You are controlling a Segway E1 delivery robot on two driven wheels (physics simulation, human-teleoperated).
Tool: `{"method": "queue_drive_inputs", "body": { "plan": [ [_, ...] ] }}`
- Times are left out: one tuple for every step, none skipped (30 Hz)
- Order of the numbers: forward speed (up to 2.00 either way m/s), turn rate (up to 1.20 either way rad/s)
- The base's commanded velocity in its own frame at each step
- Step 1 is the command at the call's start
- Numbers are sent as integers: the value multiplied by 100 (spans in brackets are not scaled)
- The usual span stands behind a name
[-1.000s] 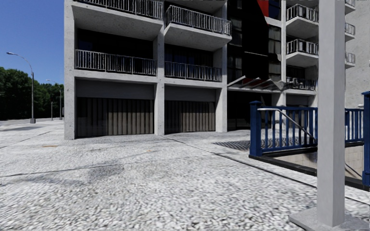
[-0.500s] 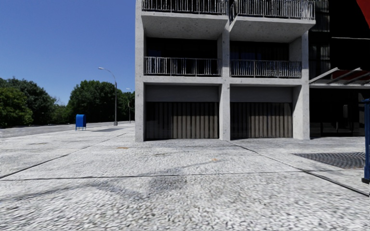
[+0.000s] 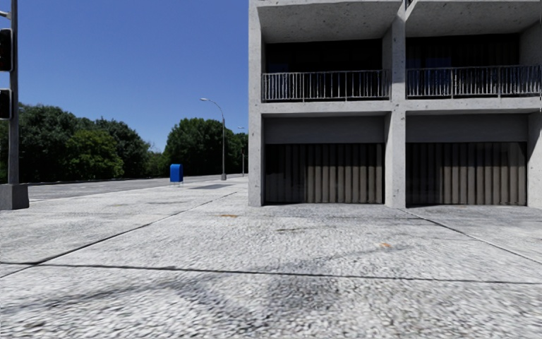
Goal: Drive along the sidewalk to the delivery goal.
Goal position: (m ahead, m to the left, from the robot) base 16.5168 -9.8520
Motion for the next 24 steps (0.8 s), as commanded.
{"method": "queue_drive_inputs", "body": {
  "plan": [
    [106,51],
    [106,51],
    [106,51],
    [106,51],
    [106,51],
    [106,51],
    [106,51],
    [106,51],
    [106,51],
    [106,51],
    [106,53],
    [106,54],
    [106,54],
    [106,54],
    [106,54],
    [106,54],
    [106,54],
    [106,54],
    [106,54],
    [107,54],
    [200,54],
    [200,54],
    [200,54],
    [200,54]
  ]
}}
